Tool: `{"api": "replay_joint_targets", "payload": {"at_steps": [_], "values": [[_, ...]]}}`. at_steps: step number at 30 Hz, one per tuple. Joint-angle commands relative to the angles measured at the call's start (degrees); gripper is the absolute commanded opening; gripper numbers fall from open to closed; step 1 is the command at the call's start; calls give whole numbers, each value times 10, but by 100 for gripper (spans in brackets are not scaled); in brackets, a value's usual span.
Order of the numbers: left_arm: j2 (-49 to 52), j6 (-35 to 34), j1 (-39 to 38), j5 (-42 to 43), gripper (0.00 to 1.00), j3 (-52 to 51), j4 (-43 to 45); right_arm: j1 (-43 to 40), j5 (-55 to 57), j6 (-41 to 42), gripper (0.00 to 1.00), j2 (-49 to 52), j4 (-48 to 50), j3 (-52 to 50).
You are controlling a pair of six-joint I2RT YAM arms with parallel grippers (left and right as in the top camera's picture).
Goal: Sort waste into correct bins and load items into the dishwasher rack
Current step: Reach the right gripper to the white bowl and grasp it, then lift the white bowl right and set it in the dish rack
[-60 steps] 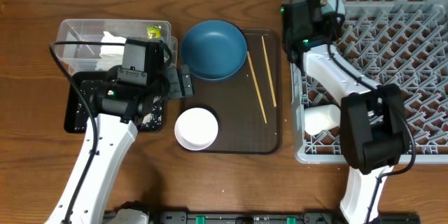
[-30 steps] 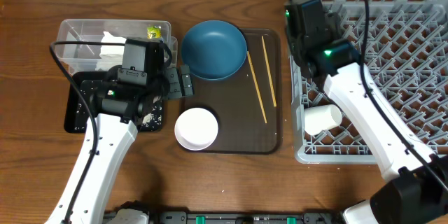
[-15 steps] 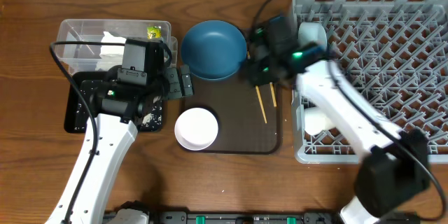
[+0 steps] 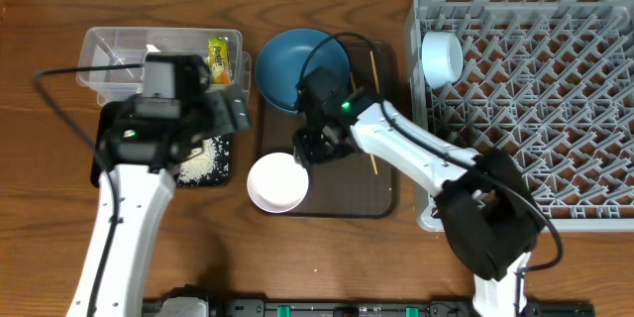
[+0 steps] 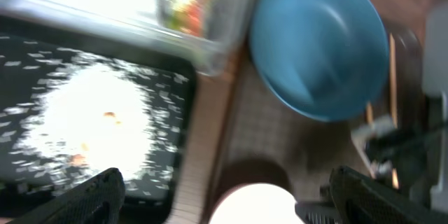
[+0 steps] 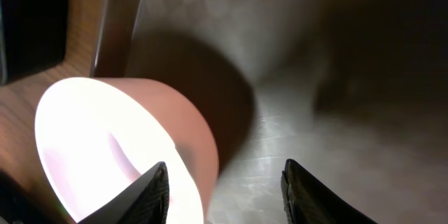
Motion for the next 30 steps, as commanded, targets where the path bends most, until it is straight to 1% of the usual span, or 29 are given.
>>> {"api": "replay_joint_targets", "payload": {"at_steps": [1, 3, 4, 6, 8, 12, 16, 22, 26, 30], "values": [[-28, 5, 45, -4, 96, 10, -2, 17, -11, 13, 48, 7, 3, -1], [-33, 5, 70, -4, 96, 10, -2, 22, -4, 12, 45, 10, 3, -1], [-33, 5, 80, -4, 96, 10, -2, 25, 2, 12, 40, 10, 1, -1], [-32, 5, 95, -4, 96, 10, -2, 30, 11, 13, 27, 13, 1, -2], [-31, 5, 101, -4, 96, 10, -2, 32, 15, 13, 17, 14, 1, -3], [-30, 5, 102, -4, 96, 10, -2, 32, 15, 13, 2, 14, 1, -3], [-30, 5, 102, -4, 96, 10, -2, 33, 15, 13, 1, 14, -8, -3], [-30, 5, 102, -4, 96, 10, -2, 31, 14, 6, 1, 0, -14, -2], [-30, 5, 102, -4, 96, 10, -2, 15, 28, -10, 1, -61, -26, -2], [-30, 5, 102, -4, 96, 10, -2, -15, 114, -10, 1, -151, -44, -2]]}}
